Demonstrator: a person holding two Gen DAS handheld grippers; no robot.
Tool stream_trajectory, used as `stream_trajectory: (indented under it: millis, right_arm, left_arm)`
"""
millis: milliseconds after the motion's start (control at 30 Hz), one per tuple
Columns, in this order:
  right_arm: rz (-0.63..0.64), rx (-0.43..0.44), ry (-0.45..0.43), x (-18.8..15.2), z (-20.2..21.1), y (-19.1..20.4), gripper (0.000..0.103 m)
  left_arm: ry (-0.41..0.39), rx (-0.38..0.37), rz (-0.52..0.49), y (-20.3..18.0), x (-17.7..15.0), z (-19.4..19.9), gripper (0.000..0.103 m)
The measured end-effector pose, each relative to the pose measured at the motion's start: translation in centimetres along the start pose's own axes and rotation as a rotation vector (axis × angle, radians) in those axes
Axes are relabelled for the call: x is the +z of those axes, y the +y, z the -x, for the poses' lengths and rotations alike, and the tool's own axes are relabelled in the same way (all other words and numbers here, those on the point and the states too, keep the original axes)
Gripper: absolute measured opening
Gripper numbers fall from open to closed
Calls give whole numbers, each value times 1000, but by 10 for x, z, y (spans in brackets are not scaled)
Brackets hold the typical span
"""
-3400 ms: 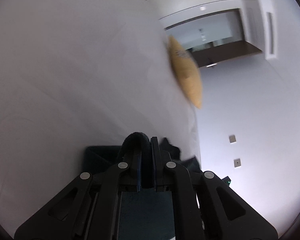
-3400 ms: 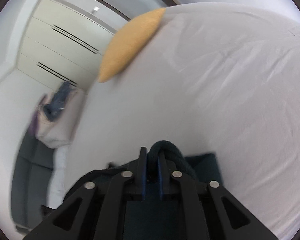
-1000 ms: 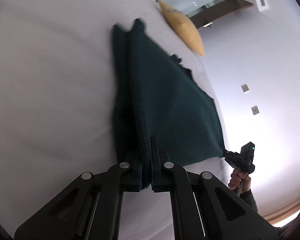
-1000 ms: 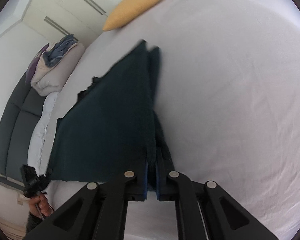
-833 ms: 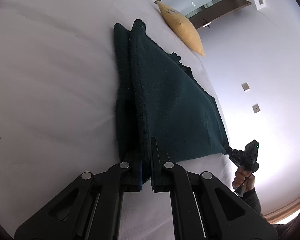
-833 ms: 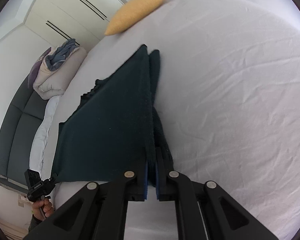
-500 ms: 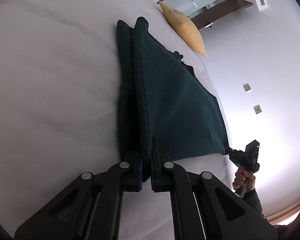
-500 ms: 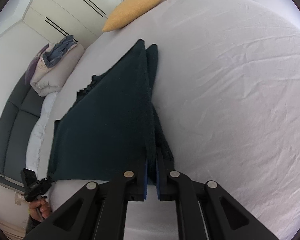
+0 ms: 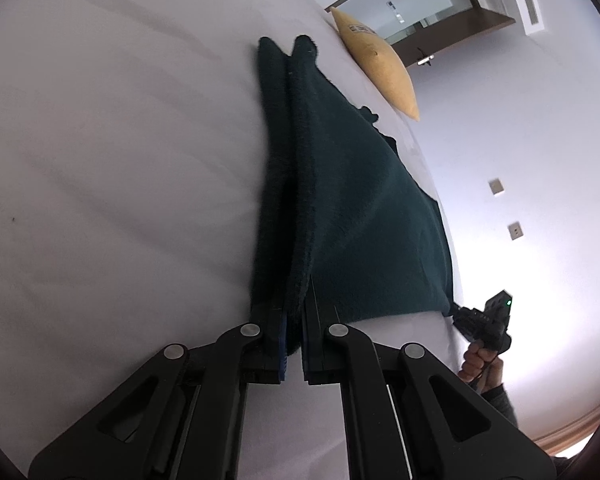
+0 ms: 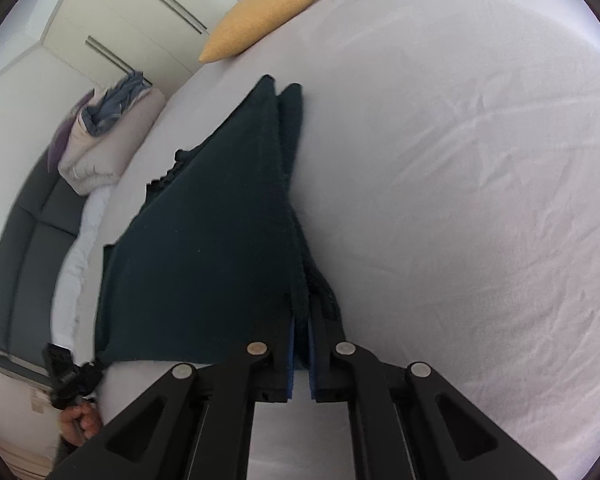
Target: Fold small clothes
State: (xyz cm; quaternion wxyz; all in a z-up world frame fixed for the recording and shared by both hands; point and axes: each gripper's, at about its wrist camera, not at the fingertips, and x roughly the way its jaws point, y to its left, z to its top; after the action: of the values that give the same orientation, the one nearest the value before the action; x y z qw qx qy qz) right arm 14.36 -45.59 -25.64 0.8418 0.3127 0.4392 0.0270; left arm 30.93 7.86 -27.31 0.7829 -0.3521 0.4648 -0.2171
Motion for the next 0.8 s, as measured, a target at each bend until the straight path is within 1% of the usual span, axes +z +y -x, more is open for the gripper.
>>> stream_trajectory:
  millis: [67, 133, 167, 233, 267, 300, 333, 367, 400, 433, 467, 500, 533, 567, 600, 667, 700, 733, 767, 800]
  right_arm:
    - [-20, 19, -10, -1, 3, -2, 3]
    - [-35, 27, -19, -4, 9, 2, 6]
    - [-31, 28, -24, -4, 12, 4, 6]
    - [-33, 16, -18, -3, 14, -1, 5]
    - [-51, 40, -11, -3, 14, -7, 5]
    - [-70, 57, -11, -3, 15, -12, 5]
    - [-79, 50, -21, -4, 19, -14, 7]
    - [-71, -9, -42, -5, 26, -12, 27]
    - [-68, -48, -66, -6, 32, -11, 30]
    - [-83, -91, -109, -8, 42, -11, 31]
    - [-94, -110, -130, -8, 48, -11, 33]
    - [-107, -135, -179, -10, 59, -8, 33]
    - [-107, -125, -199, -10, 63, -4, 33]
    - [-109, -74, -215, -10, 66, 5, 33]
    - [-101, -15, -213, -9, 64, 17, 33]
    - [-46, 85, -186, -7, 50, 48, 33]
    - [-18, 148, -153, -6, 35, 66, 33]
    - [-3, 209, -115, -6, 20, 82, 33]
    - [-1, 263, -73, -6, -1, 98, 33]
    - [-2, 301, -24, -9, -24, 112, 33]
  left_arm:
    - [-2, -22, 23, 4, 1, 1, 4]
    - [14, -31, 8, 3, 2, 2, 6]
    - [13, -21, 1, 1, 2, 5, 6]
    - [9, 13, -10, -4, 1, 13, 6]
    - [-1, 33, -16, -7, 0, 18, 7]
    - [-26, 75, -29, -12, -1, 29, 7]
    - [-44, 107, -40, -16, -1, 36, 7]
    - [-70, 144, -57, -21, -1, 46, 7]
    - [-105, 185, -80, -28, 0, 56, 7]
    - [-133, 224, -114, -38, 2, 64, 7]
    - [-145, 241, -146, -47, 4, 67, 7]
    - [-151, 254, -184, -59, 8, 67, 7]
    - [-150, 258, -224, -73, 12, 62, 7]
    - [-146, 255, -257, -85, 16, 55, 7]
    - [-134, 257, -312, -104, 21, 40, 7]
    - [-114, 278, -386, -129, 26, 11, 7]
    - [-92, 300, -432, -142, 28, -10, 7]
    - [-71, 343, -476, -153, 28, -33, 7]
    - [-55, 367, -506, -161, 25, -50, 7]
    - [-35, 384, -542, -167, 21, -71, 7]
